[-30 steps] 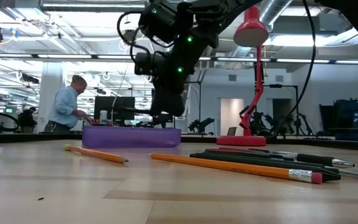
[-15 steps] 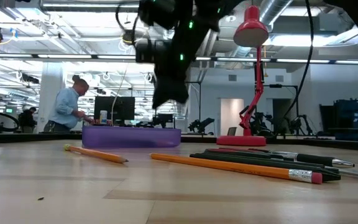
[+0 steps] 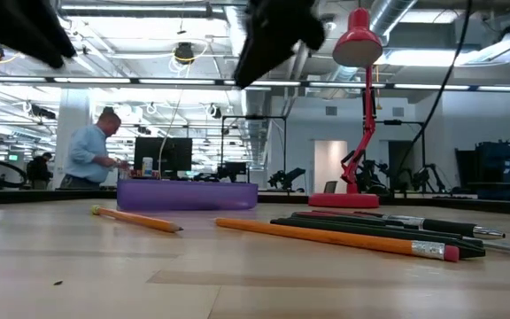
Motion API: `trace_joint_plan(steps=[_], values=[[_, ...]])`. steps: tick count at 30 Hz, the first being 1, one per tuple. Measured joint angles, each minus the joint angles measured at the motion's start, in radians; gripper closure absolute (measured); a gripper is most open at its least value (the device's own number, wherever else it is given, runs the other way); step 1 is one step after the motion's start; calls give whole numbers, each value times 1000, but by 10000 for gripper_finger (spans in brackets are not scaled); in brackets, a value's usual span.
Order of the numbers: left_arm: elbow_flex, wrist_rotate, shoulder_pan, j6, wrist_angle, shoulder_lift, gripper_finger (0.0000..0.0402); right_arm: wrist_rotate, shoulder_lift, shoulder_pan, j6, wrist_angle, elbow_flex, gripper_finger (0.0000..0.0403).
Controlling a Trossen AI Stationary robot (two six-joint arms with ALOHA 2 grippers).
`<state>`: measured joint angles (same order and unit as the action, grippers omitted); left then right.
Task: Pick & place school supplies into a supply box
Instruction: Put the yellow pencil into the purple supply box
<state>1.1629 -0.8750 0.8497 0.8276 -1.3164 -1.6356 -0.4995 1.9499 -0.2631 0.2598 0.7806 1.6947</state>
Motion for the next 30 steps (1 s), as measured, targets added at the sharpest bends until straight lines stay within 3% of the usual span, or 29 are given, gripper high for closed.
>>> trace_joint_plan(steps=[7,14,19,24,30], values=[[-54,218,-197,-450,239,0,299,1,-55,-115,-171,182,0,274],[-54,463,-396,-850,486,0,300,-16,-69,-232,-276,258,0,275],[-54,663,-509,-958,517,0,300,-54,-68,-287,-355,299,-41,277],[-54,768,-554,-1034,527,-11,300,-128,-69,-318,-460,361,-89,280],[-54,833,-587,-1110,523,-109,300,-131,-67,-325,-553,377,-117,280]])
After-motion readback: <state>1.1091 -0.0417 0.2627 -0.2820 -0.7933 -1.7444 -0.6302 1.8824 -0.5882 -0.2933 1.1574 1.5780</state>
